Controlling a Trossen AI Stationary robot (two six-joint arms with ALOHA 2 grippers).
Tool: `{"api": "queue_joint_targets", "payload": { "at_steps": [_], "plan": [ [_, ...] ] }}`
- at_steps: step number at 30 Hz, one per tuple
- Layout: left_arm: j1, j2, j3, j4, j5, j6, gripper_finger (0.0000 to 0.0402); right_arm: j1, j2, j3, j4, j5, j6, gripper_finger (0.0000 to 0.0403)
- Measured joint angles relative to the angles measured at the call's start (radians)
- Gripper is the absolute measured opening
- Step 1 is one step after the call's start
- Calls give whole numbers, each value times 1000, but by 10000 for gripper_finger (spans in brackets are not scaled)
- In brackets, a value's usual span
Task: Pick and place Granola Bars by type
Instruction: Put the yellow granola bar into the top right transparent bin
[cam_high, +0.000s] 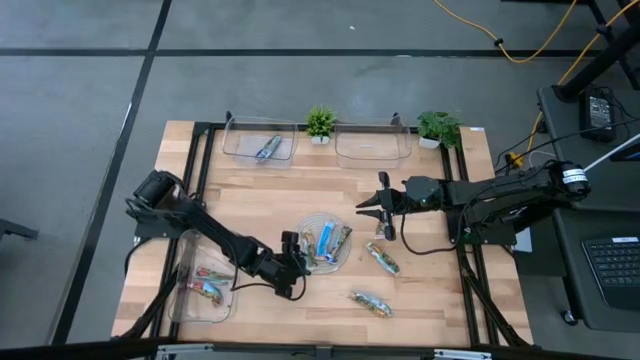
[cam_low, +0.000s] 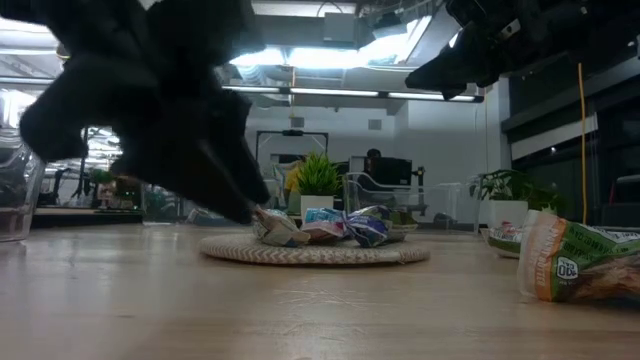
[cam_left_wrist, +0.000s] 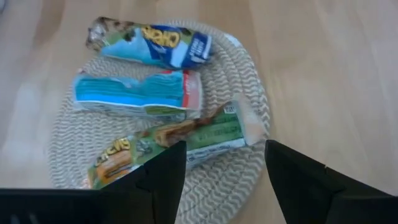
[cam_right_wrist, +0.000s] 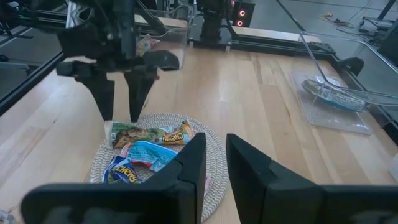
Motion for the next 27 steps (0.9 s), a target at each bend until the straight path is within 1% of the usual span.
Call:
{"api": "queue_joint_targets", "payload": {
  "at_steps": [7, 14, 22, 24, 27],
  "plan": [
    [0, 55, 0, 36, -47, 16, 210, 0, 0, 0, 1, 0, 0, 67],
    [-2, 53, 0, 86, -87, 43, 210, 0, 0, 0, 1, 0, 0, 67],
    [-6, 52, 0, 125, -88, 61, 209, 0, 0, 0, 1, 0, 0, 67],
    [-6, 52, 0, 125, -88, 61, 203, 0, 0, 0, 1, 0, 0, 67],
    [-6, 52, 0, 125, -86, 59, 183, 0, 0, 0, 1, 0, 0, 67]
  ]
}}
